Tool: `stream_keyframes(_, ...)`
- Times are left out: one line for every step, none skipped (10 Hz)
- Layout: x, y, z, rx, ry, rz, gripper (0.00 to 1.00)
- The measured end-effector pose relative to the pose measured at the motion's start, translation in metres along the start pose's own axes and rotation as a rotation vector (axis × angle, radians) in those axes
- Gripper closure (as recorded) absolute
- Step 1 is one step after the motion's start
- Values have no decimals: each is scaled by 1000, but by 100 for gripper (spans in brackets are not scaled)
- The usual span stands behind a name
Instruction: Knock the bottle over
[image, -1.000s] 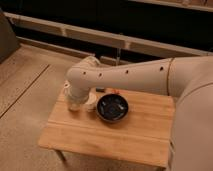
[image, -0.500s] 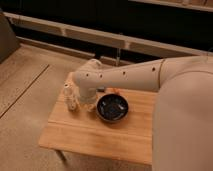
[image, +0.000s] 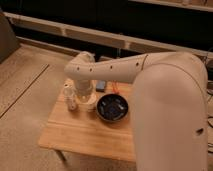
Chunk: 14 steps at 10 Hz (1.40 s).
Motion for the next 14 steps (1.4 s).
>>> stream_keyframes(0, 2, 0, -1, 0, -2, 100)
stream_keyframes(0, 3, 0, -4, 2, -3, 100)
stream_keyframes(-1, 4, 0, -5, 1, -5, 100)
stream_keyframes(-7, 14, 2, 17, -6, -44, 100)
stream_keyframes(-9, 31, 6, 32, -6, -92, 100)
stream_keyframes(-7, 46, 14, 46, 8, -133, 100)
stream_keyframes(-6, 65, 29, 54, 32, -177, 100)
stream_keyframes(-5, 73, 38, 65, 50, -199, 100)
stream_keyframes(-4, 85, 51, 75, 74, -226, 100)
stream_keyframes(-5, 92, 58, 79, 86, -240, 100)
stream_keyframes(-14, 98, 68, 87, 82, -261, 100)
stream_keyframes(-24, 106, 70, 80, 57, -277, 100)
stream_keyframes(-42, 111, 68, 72, 8, -293, 100)
stream_keyframes(-64, 114, 61, 70, -66, -311, 100)
